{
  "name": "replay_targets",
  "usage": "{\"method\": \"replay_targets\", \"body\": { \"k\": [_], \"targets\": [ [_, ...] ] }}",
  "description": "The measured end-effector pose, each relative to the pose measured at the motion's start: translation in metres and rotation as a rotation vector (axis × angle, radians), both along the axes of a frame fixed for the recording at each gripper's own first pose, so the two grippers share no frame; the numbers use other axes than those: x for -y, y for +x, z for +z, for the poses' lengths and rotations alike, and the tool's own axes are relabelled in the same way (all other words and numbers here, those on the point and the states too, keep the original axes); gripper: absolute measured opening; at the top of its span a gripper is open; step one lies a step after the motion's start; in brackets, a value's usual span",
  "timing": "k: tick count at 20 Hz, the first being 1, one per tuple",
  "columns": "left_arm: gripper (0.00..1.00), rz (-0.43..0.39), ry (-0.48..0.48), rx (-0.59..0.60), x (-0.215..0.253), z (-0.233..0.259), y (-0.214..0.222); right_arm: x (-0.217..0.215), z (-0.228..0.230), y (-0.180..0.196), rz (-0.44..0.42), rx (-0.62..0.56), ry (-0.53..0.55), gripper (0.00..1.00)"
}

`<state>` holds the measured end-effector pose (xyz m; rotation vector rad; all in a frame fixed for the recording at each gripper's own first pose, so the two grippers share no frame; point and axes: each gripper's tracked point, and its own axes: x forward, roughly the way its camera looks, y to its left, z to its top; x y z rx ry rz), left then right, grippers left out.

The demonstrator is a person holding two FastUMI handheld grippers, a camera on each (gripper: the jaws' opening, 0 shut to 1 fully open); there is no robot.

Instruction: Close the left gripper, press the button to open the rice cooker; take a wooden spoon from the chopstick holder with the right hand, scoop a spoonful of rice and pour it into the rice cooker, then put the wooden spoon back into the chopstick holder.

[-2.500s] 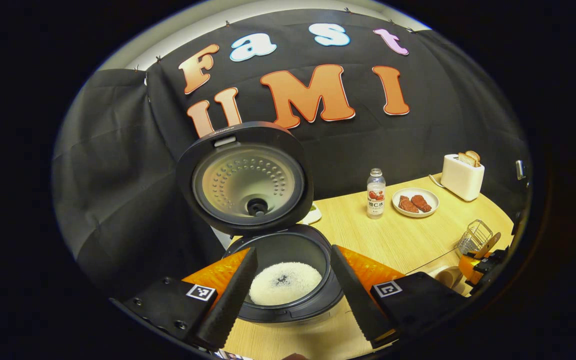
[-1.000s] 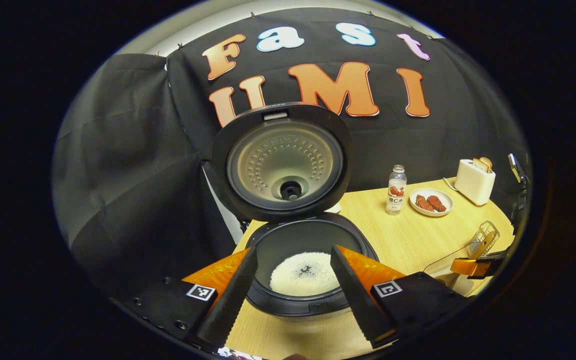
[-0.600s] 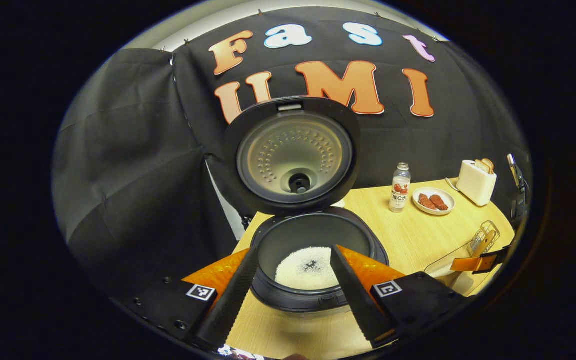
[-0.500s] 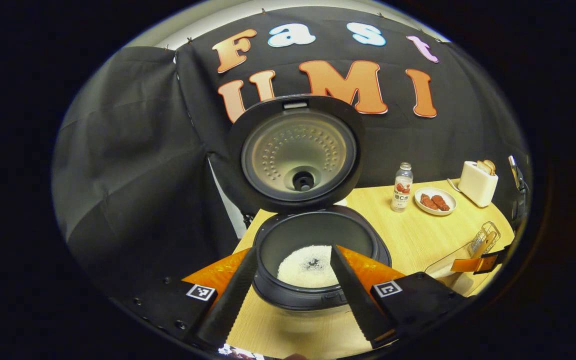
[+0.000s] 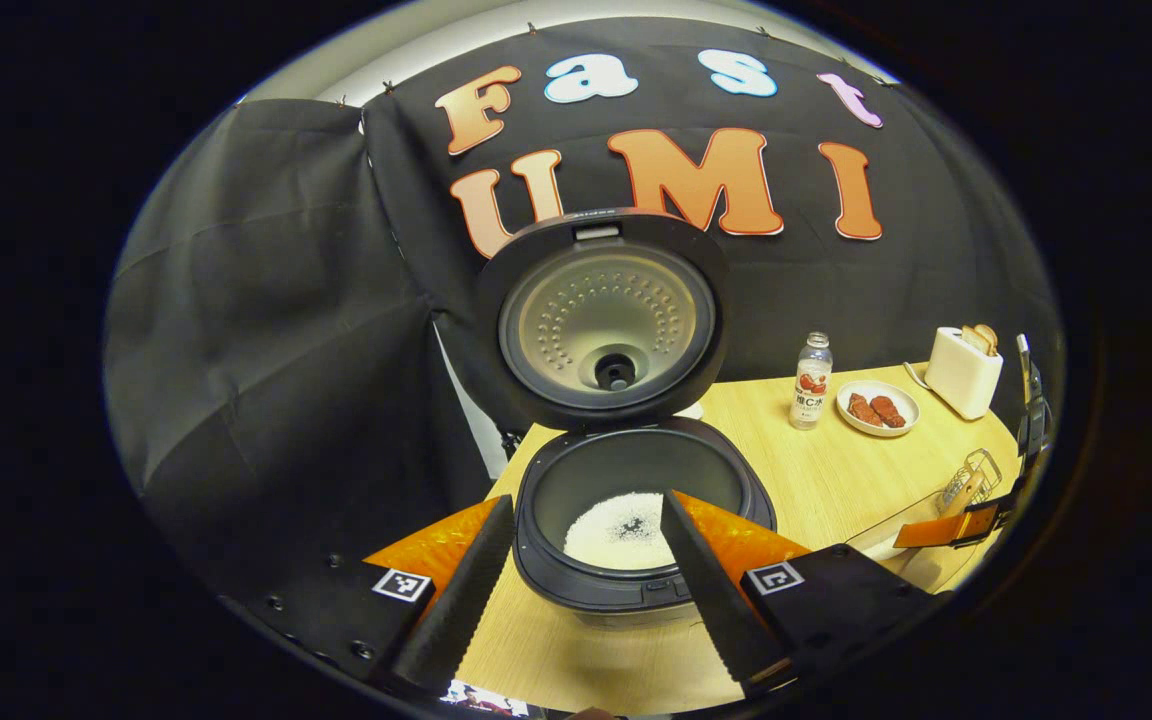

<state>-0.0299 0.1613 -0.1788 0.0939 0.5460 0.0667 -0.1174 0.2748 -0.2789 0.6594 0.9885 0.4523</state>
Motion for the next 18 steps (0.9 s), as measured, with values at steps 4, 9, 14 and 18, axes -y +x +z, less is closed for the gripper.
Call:
{"method": "replay_targets", "body": {
  "k": [4,9,14,18],
  "targets": [
    [0.99,-0.004,-0.002,0.011,0.013,0.014,0.0,0.012,0.002,0.005,-0.031,-0.052,0.136,0.11],
    [0.99,0.006,0.0,0.037,0.026,0.03,0.002,0.038,-0.004,0.005,-0.054,-0.101,0.224,0.1],
    [0.98,0.053,-0.087,0.02,0.046,0.034,-0.005,0.07,0.013,0.018,-0.137,-0.173,0.386,0.1],
    [0.99,0.108,-0.101,0.078,0.05,0.053,-0.009,0.087,0.044,0.038,-0.161,-0.19,0.494,0.1]
  ]
}}
